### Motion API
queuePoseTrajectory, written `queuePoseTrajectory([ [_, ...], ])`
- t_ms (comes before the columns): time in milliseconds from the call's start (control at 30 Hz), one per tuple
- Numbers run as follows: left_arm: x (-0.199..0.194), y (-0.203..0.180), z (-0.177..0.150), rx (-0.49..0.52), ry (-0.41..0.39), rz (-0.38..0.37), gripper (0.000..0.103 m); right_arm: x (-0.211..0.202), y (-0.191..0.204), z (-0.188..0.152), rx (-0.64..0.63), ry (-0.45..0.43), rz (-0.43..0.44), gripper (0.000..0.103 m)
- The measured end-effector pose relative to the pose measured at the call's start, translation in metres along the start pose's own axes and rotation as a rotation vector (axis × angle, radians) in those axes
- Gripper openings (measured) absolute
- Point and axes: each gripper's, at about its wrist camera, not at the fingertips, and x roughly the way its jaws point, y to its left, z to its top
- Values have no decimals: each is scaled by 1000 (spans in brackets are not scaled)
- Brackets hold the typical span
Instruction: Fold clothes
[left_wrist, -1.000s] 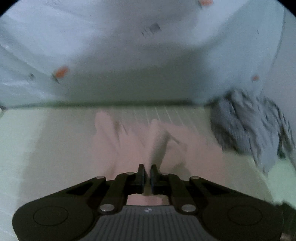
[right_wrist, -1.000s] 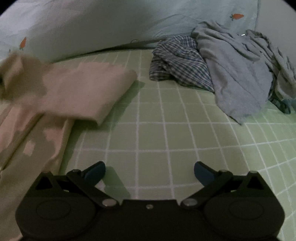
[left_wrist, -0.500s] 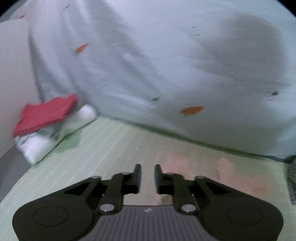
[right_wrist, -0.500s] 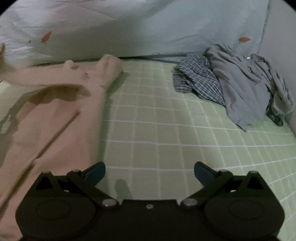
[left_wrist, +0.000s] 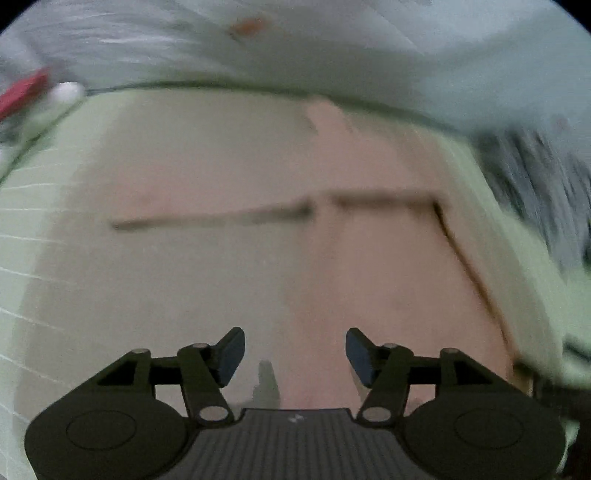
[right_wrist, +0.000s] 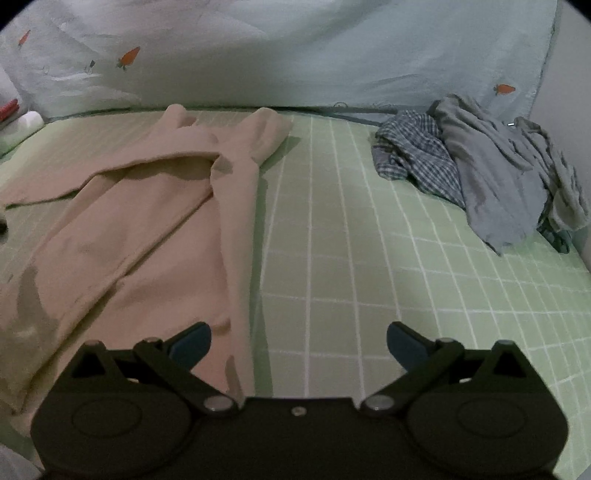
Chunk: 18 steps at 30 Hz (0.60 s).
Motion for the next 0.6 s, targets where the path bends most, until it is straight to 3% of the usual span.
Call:
queuePoseTrajectory([
  [67, 6, -8, -12, 29, 54, -2, 65, -2, -2, -5, 3, 15, 12, 91],
  [133, 12, -15, -25, 58, 107, -4, 68, -4, -6, -10, 15, 38, 44, 88],
  [400, 17, -6, -42, 25, 176, -18, 79, -11, -11, -31, 103, 91, 141, 52],
  [500, 19, -13, -42, 83, 193, -16, 87, -15, -9, -35, 129, 87, 166, 34],
  [567, 22, -17, -43, 125, 207, -13, 92, -17, -5, -37, 132, 83, 191, 9],
  [600, 23, -20, -43, 146, 214, -11, 93, -18, -5, -37, 142, 82, 213, 4],
])
